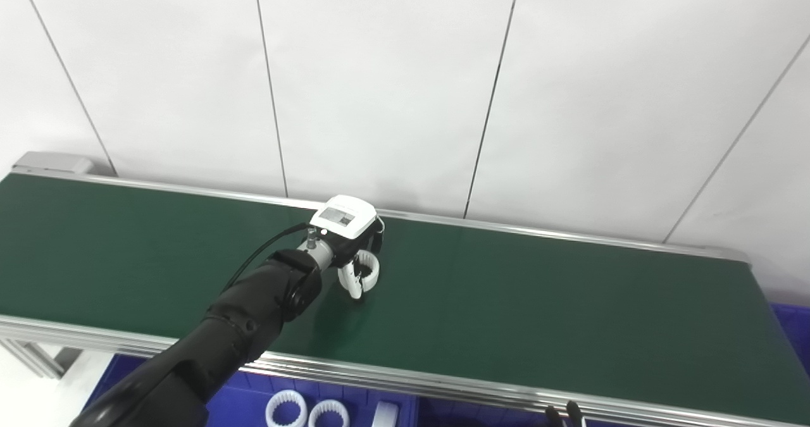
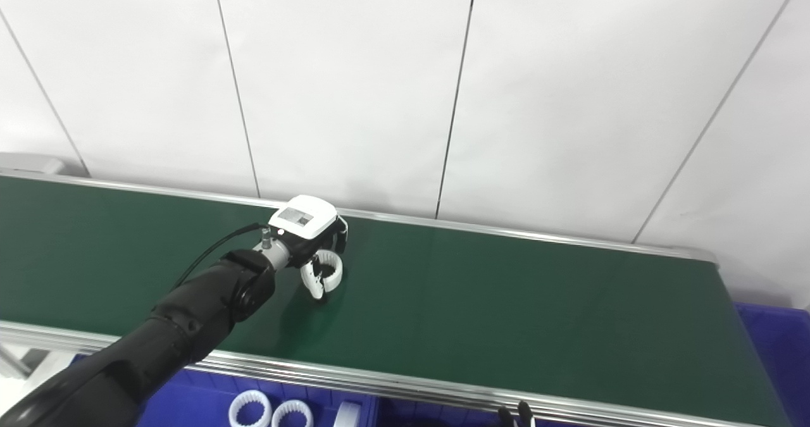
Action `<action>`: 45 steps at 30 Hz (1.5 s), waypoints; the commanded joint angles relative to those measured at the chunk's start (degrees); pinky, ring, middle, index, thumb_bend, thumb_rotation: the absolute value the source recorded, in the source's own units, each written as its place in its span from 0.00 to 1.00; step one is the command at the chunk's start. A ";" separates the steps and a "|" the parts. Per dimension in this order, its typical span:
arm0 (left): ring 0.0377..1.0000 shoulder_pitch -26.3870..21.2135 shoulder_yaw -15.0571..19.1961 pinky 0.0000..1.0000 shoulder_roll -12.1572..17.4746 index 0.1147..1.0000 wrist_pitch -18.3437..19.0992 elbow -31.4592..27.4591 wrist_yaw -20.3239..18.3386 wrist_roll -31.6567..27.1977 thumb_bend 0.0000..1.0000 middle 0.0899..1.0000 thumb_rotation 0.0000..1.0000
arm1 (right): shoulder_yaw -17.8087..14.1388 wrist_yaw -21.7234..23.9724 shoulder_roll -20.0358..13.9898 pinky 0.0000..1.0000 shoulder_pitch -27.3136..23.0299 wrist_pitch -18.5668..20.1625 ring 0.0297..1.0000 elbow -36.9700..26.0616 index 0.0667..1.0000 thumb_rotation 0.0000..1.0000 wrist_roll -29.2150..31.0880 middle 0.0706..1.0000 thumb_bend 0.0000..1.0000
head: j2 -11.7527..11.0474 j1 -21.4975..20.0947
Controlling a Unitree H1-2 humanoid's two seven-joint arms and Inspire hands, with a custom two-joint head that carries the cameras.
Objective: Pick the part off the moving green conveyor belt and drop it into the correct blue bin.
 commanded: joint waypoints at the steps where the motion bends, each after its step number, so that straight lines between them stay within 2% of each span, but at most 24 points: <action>1: 0.47 0.23 0.02 0.60 1.15 0.47 0.78 -0.22 -3.01 -0.54 0.51 0.39 0.00 | 1.16 0.44 1.86 0.86 0.55 -0.39 0.87 -2.01 0.99 1.00 -0.12 0.91 0.77 | -0.04 0.03; 9: 0.49 -0.11 -1.17 0.65 2.37 0.47 2.90 -6.13 -6.81 0.50 0.51 0.40 0.00 | 1.36 0.60 1.80 0.86 0.64 -0.18 0.86 -2.28 0.99 1.00 0.67 0.91 0.76 | 0.27 0.00; 13: 0.45 0.11 -0.88 0.57 4.05 0.45 4.48 -14.95 -10.89 1.58 0.52 0.41 0.00 | 1.38 0.53 1.82 0.85 0.57 0.02 0.85 -2.38 0.99 1.00 0.65 0.90 0.75 | 0.62 0.03; 17: 0.43 0.67 0.56 0.54 5.45 0.43 6.68 -24.96 -15.76 2.12 0.52 0.43 0.00 | 1.30 0.51 1.65 0.85 0.57 0.47 0.85 -2.58 0.98 1.00 0.46 0.90 0.75 | 1.05 0.29; 18: 0.44 0.75 0.79 0.55 5.79 0.45 6.93 -27.21 -16.53 2.37 0.52 0.40 0.00 | 1.29 0.55 1.58 0.85 0.56 0.54 0.85 -2.66 0.98 1.00 0.48 0.90 0.75 | 1.13 0.33; 20: 0.41 0.86 1.10 0.48 6.35 0.43 7.42 -31.00 -18.00 2.95 0.52 0.42 0.00 | 1.30 0.68 1.41 0.85 0.54 0.74 0.85 -2.85 0.98 1.00 0.63 0.90 0.75 | 1.45 0.44; 25: 0.43 1.75 3.15 0.52 7.95 0.47 8.56 -43.35 -24.45 3.19 0.51 0.38 0.00 | 1.20 0.82 1.01 0.84 0.58 1.81 0.84 -3.87 0.98 1.00 0.92 0.89 0.76 | 2.72 0.84; 30: 0.43 4.01 5.59 0.52 8.66 0.42 8.41 -51.33 -27.71 2.86 0.52 0.43 0.00 | 0.84 1.02 0.57 0.81 0.64 3.03 0.83 -5.15 0.96 0.96 1.94 0.87 0.76 | 3.84 1.71; 36: 0.38 9.80 8.47 0.48 9.18 0.42 9.08 -59.88 -31.96 3.00 0.52 0.42 0.00 | 0.55 1.16 -0.33 0.80 0.96 6.09 0.83 -8.96 0.95 0.95 2.36 0.87 0.76 | 7.56 3.65; 39: 0.41 14.41 9.41 0.55 10.00 0.42 8.23 -62.97 -33.04 2.58 0.52 0.43 0.00 | 0.26 1.26 -0.83 0.80 0.83 8.32 0.83 -11.34 0.94 0.94 2.72 0.87 0.75 | 9.60 4.66; 42: 0.41 19.06 10.24 0.55 10.36 0.42 8.27 -66.73 -34.52 2.19 0.52 0.43 0.00 | -0.29 1.31 -1.32 0.79 0.46 10.53 0.83 -13.33 0.94 0.93 3.27 0.86 0.77 | 11.72 5.69; 45: 0.42 23.80 10.56 0.55 10.67 0.42 8.59 -70.25 -36.29 2.88 0.52 0.43 0.00 | -0.73 1.35 -1.71 0.78 -0.02 12.04 0.82 -14.58 0.93 0.93 3.18 0.86 0.79 | 12.29 6.08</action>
